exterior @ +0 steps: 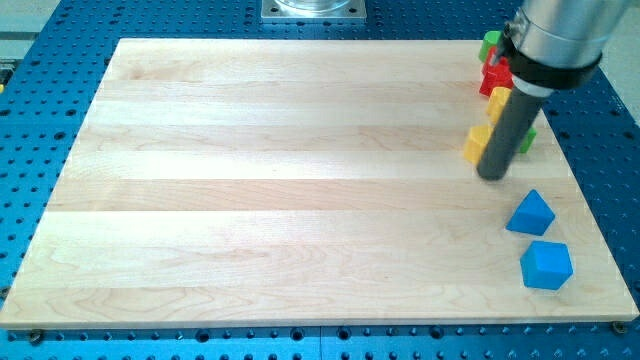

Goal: Separate hexagon from green star

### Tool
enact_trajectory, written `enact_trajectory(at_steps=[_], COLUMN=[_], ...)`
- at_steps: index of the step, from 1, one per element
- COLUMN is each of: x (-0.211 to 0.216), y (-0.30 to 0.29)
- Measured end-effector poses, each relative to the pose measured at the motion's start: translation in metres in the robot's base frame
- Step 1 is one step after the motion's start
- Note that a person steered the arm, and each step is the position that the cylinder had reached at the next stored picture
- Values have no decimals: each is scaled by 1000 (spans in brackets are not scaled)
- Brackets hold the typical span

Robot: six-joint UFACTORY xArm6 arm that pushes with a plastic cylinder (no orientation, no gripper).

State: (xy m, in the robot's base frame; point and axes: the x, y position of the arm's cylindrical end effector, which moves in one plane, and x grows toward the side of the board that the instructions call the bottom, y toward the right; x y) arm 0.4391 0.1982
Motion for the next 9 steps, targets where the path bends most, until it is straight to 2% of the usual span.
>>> enact_trajectory(at_steps=[1,2,3,4,5,6,7,9], x=[-24,-76,-86,-1,33,6,-24,-117], y=[-58,-67,-72,-72,-50,-4,17,-44])
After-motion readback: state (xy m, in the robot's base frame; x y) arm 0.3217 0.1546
